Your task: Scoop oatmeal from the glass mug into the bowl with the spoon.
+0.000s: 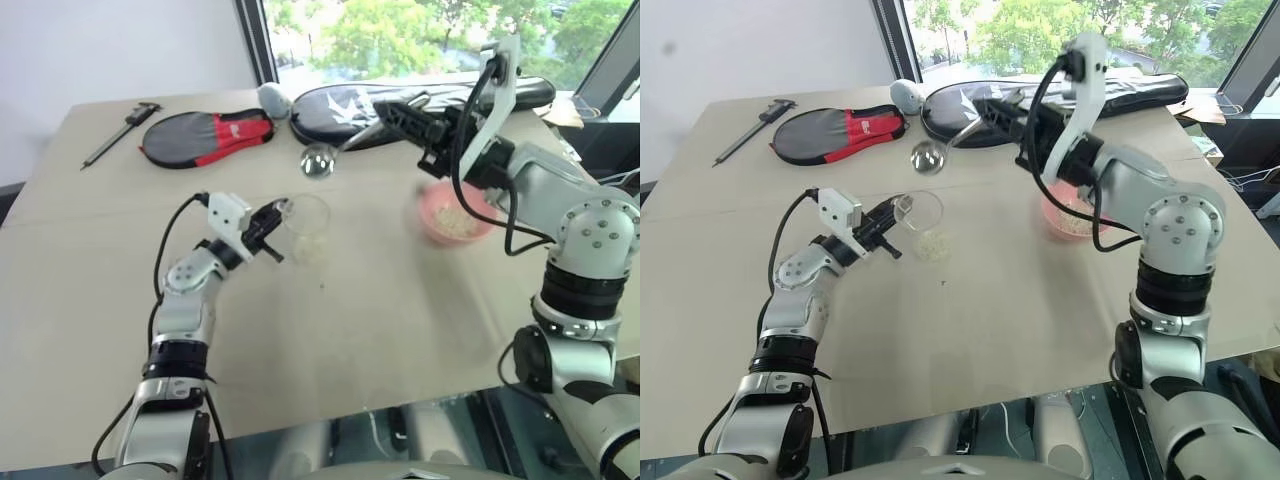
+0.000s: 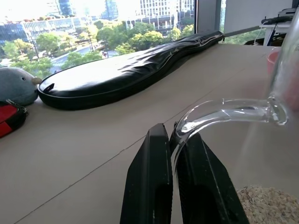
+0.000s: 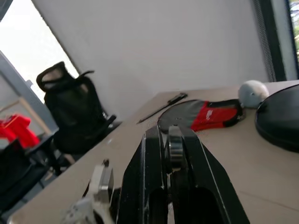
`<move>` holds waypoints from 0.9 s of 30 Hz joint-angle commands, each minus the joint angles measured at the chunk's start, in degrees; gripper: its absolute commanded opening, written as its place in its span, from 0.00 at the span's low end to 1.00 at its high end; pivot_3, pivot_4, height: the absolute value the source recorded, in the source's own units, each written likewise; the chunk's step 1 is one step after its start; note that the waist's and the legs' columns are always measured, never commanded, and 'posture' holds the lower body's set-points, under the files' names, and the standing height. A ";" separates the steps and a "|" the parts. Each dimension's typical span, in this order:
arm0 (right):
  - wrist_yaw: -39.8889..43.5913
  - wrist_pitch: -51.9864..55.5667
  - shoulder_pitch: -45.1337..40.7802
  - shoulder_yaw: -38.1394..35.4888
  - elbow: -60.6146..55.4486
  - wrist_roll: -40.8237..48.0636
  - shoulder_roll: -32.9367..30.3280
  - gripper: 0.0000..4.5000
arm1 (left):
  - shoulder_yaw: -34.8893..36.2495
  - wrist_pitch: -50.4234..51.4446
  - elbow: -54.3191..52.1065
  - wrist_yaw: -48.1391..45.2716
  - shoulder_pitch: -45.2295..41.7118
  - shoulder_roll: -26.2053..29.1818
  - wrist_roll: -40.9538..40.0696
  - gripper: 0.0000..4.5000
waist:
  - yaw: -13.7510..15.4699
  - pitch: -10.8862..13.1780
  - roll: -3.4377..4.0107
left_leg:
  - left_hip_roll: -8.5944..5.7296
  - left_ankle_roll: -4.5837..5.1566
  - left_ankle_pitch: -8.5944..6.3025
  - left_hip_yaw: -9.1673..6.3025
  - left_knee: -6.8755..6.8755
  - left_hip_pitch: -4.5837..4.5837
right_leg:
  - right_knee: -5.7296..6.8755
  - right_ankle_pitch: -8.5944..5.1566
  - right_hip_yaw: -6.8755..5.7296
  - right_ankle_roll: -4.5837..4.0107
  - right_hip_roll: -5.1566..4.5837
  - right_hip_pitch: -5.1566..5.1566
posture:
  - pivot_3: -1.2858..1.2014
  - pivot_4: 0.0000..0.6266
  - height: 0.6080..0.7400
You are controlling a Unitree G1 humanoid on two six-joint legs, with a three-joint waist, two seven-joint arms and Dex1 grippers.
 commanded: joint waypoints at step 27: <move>13.31 -14.24 2.20 25.91 -3.95 -37.66 -2.39 0.00 | -3.62 0.43 -6.97 0.49 -3.04 0.54 3.24 0.03 | 0.00 0.02 -0.03 | -0.02 -0.27 0.15 -0.06 0.02 -0.36 | -0.13 0.00 -0.08 0.00 0.00 -0.30 | 0.52 0.24 1.00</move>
